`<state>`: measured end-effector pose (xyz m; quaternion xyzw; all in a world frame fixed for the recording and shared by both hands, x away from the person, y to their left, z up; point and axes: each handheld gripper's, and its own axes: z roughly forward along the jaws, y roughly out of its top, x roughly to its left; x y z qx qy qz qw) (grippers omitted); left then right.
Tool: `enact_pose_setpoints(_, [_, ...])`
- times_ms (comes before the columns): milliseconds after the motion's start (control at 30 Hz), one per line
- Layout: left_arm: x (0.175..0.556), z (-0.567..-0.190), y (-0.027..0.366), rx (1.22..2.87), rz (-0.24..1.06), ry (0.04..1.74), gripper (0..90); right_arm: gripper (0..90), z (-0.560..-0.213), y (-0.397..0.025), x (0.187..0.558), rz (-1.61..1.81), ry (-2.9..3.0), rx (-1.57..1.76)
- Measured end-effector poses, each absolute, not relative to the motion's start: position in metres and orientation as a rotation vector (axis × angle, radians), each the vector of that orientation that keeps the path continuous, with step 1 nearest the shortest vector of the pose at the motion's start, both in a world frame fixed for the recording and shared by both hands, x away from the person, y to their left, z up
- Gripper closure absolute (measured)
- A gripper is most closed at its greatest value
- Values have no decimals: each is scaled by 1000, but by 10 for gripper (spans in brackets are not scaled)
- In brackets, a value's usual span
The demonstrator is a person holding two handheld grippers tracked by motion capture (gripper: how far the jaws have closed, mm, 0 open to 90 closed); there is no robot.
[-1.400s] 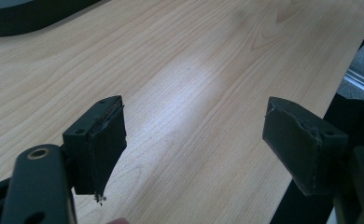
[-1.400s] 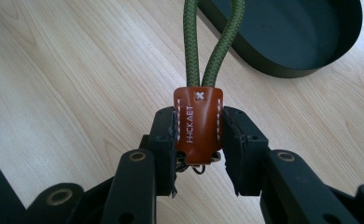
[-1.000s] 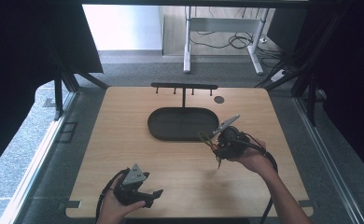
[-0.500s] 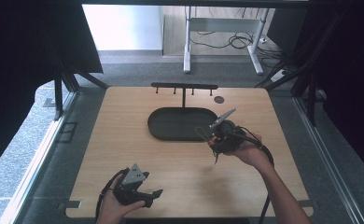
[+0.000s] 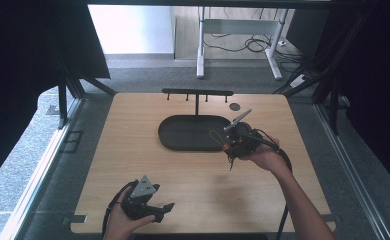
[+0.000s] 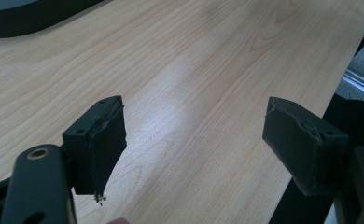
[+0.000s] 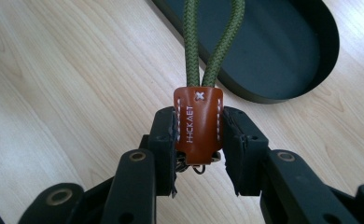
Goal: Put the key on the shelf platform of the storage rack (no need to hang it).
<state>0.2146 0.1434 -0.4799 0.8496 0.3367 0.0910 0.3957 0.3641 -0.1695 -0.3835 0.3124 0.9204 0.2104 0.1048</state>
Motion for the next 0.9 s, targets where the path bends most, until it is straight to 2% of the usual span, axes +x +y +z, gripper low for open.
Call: enact_pose_setpoints(900, [215, -480, 145, 2150, 232, 856, 219, 665, -385, -157, 386, 612, 2719, 919])
